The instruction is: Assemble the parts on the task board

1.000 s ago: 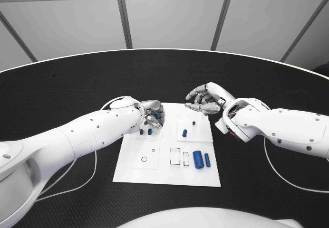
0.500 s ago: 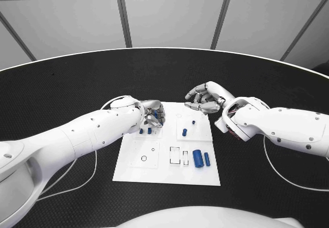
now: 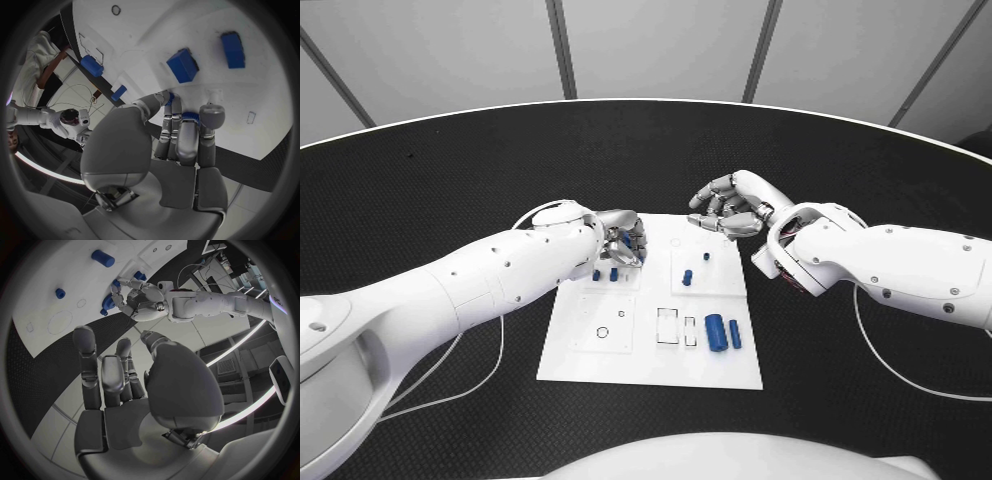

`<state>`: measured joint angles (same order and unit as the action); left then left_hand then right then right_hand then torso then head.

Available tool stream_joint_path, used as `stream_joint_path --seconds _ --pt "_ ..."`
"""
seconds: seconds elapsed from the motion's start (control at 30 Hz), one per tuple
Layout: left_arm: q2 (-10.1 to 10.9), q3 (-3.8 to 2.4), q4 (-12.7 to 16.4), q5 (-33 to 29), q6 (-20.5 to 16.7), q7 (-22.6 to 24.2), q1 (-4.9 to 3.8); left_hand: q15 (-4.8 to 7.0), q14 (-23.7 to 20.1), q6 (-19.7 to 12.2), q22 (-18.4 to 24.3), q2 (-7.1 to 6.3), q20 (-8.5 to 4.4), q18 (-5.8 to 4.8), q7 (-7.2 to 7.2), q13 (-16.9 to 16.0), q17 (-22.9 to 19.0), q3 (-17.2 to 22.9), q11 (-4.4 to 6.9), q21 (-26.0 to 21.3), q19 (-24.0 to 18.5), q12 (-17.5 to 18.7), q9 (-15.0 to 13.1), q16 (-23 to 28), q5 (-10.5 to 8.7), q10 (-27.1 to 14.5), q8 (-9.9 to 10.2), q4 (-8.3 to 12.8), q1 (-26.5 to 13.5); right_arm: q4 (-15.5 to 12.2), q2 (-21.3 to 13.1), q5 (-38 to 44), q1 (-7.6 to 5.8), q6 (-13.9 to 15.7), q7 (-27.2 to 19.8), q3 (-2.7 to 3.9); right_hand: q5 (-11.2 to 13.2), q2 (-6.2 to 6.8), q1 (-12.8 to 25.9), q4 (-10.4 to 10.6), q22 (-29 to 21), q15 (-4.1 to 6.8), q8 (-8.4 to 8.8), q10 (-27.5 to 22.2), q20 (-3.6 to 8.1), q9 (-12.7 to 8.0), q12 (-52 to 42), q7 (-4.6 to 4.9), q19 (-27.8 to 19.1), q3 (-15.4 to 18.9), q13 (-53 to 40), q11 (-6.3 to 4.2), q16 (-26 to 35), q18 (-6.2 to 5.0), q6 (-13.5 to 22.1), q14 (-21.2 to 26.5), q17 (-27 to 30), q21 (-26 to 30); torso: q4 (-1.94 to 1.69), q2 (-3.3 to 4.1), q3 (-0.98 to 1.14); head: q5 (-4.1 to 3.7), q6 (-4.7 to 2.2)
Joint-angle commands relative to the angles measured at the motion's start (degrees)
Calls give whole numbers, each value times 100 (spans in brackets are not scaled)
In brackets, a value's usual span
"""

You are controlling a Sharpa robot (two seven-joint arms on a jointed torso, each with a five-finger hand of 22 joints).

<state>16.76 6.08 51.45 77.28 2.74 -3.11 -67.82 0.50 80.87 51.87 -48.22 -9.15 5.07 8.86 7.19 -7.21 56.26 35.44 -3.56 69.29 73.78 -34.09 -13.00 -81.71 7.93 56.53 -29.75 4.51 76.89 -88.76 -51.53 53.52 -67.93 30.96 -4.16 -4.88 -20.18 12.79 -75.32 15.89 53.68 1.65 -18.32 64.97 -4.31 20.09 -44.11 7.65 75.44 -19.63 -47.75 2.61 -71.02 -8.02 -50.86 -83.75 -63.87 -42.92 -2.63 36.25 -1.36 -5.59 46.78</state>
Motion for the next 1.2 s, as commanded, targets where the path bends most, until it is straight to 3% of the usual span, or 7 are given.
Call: stream_joint_path --seconds 0.03,0.6,0.63,0.7,0.77,1.2 --pt "0 0 -6 0 -31 9 0 26 14 68 -33 70 -4 -113 29 25 -3 36 11 46 52 30 -15 13 -35 49 -3 6 17 -2 0 0 0 1 0 0 -39 42 -8 3 -5 12 -20 -29 23 6 24 3 26 -33 8 3 29 -86 0 13 1 22 0 -3 2 -3 5" --pt "115 -1 150 -41 -336 116 -1 25 28 75 -82 51 -4 -123 30 23 -1 38 5 77 73 36 -24 7 -52 68 8 23 5 -7 -12 0 0 5 -3 0 -45 40 -2 4 -5 14 -29 -7 25 8 4 0 39 -39 0 0 31 -84 -10 9 -5 22 -4 -9 -6 -8 -8" --pt "127 -1 165 -49 -349 119 -2 4 31 71 -85 -200 -7 -124 26 24 -8 -147 -2 81 78 42 -33 7 -539 76 0 22 -159 -6 -12 0 0 5 -4 0 -45 40 -2 4 -5 14 -29 -7 25 8 4 0 39 -39 0 0 31 -84 -10 9 -5 22 -4 -9 -6 -8 -8" --pt "158 -2 205 -64 -373 121 -2 19 35 79 -95 -250 -5 -130 4 29 -15 -205 -2 87 87 55 -42 7 -535 98 -6 20 -208 -5 -10 0 0 4 -5 0 -45 40 -2 4 -5 14 -29 -7 25 8 4 0 39 -39 0 0 31 -84 -10 9 -5 22 -6 -11 -8 -1 -11" --pt "190 -2 245 -84 -385 120 -3 28 37 93 -106 -203 -8 -131 -11 33 -25 -191 13 93 94 63 -48 9 -531 121 -13 21 -189 -2 -9 0 0 3 -7 0 -45 40 -2 4 -5 14 -29 -7 25 8 4 0 39 -39 0 0 31 -84 -10 9 -5 22 -4 -8 -5 6 -17" --pt "363 -3 443 -217 -349 73 -9 35 31 101 -112 -209 -17 -131 -8 44 -82 -226 11 98 102 90 -56 23 -532 144 -14 13 -225 7 -9 0 0 -5 -15 0 -45 40 -2 4 -5 14 -29 -7 25 8 4 0 39 -39 0 0 31 -84 -10 9 -5 22 -5 -13 -3 25 -34"
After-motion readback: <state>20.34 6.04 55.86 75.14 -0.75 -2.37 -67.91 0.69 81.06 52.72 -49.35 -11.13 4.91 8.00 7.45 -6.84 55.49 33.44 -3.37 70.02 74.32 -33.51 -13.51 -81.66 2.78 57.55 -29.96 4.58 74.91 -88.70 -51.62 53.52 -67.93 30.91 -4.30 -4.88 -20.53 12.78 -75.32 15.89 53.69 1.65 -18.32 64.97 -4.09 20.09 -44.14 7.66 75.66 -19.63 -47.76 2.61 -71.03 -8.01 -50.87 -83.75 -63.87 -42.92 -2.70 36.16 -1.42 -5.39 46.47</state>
